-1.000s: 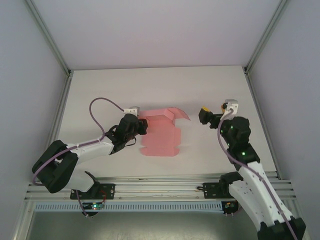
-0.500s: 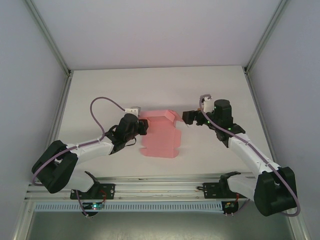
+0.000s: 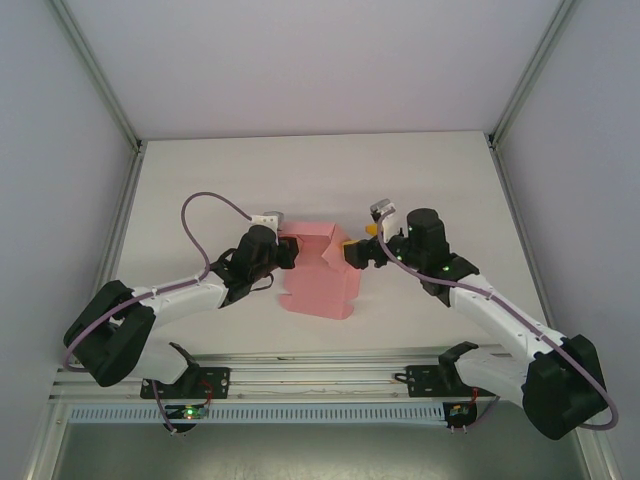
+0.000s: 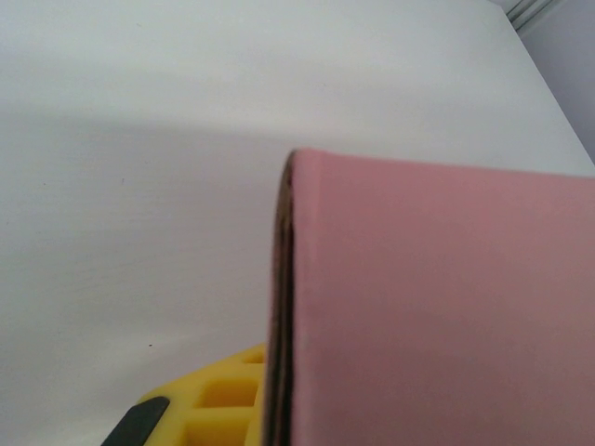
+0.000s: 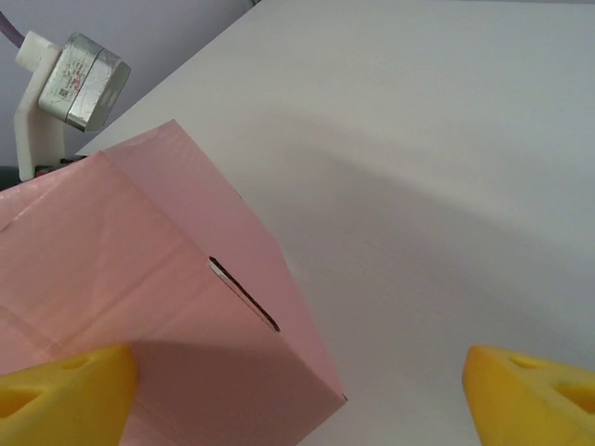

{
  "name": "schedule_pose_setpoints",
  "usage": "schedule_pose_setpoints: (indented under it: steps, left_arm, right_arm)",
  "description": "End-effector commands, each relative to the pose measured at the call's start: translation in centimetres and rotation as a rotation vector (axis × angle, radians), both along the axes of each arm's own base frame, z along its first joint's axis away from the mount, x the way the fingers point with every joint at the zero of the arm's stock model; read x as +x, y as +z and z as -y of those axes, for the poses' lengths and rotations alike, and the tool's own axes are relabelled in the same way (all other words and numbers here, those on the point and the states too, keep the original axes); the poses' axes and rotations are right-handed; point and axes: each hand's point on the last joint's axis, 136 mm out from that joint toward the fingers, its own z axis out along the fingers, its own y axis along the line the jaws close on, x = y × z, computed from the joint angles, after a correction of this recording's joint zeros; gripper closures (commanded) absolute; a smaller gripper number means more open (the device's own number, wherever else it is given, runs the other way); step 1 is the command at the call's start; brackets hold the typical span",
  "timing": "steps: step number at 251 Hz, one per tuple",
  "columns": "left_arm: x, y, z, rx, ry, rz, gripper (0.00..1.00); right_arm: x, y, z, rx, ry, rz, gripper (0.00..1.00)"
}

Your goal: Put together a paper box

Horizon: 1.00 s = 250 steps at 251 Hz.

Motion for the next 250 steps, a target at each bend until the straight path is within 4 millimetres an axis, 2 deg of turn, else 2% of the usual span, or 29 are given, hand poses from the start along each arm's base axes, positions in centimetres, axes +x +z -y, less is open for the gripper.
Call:
schedule_pose_setpoints:
  steps: [1, 60, 85, 113, 133, 135, 161, 174, 187, 220, 250]
  left_arm:
    - [0.6, 1.5, 0.9, -0.031, -0.012, 0.022, 1.00]
    - [0.3, 1.5, 1.1, -0.038, -0.029, 0.017, 1.00]
    - [0.4, 1.1, 0.4, -0.011, 0.005, 0.001, 1.00]
    - [0.5, 0.5, -0.4, 0.024, 0.039, -0.015, 1.00]
    - [0.5, 0.5, -0.3, 0.024, 0.031, -0.014, 1.00]
    - [0.5, 0.4, -0.2, 0.023, 0.029, -0.014, 1.00]
    - [0.4, 0.5, 0.0, 0.024, 0.015, -0.012, 1.00]
    - [0.3, 0.6, 0.2, 0.021, 0.002, -0.006, 1.00]
    - [0.3, 0.7, 0.4, 0.015, -0.014, 0.000, 1.00]
    - [0.0, 1.0, 0.9, 0.012, -0.055, 0.016, 1.00]
    - [-0.1, 1.1, 0.9, 0.019, -0.065, 0.018, 1.00]
  right_arm:
    - [0.1, -0.5, -1.2, -0.026, 0.034, 0.027, 0.11]
    - [0.8, -1.5, -2.8, -0.103, 0.040, 0.057, 0.14]
    - [1.1, -1.6, -2.1, -0.140, 0.002, 0.059, 0.12]
    - [1.2, -1.1, -0.3, -0.190, -0.069, 0.101, 0.11]
    - [0.5, -0.5, 0.4, -0.202, -0.061, 0.137, 0.11]
    - [0.6, 0.0, 0.4, -0.196, -0.060, 0.149, 0.12]
    - [-1.1, 0.0, 1.1, -0.198, 0.007, 0.151, 0.14]
    - [-1.8, 0.4, 1.1, -0.180, 0.054, 0.152, 0.24]
    - [-2.2, 0.6, 1.3, -0.155, 0.086, 0.153, 0.28]
    - [-3.5, 0.8, 0.8, -0.119, 0.216, 0.146, 0.36]
    - [-4.7, 0.6, -0.2, -0.118, 0.331, 0.138, 0.38]
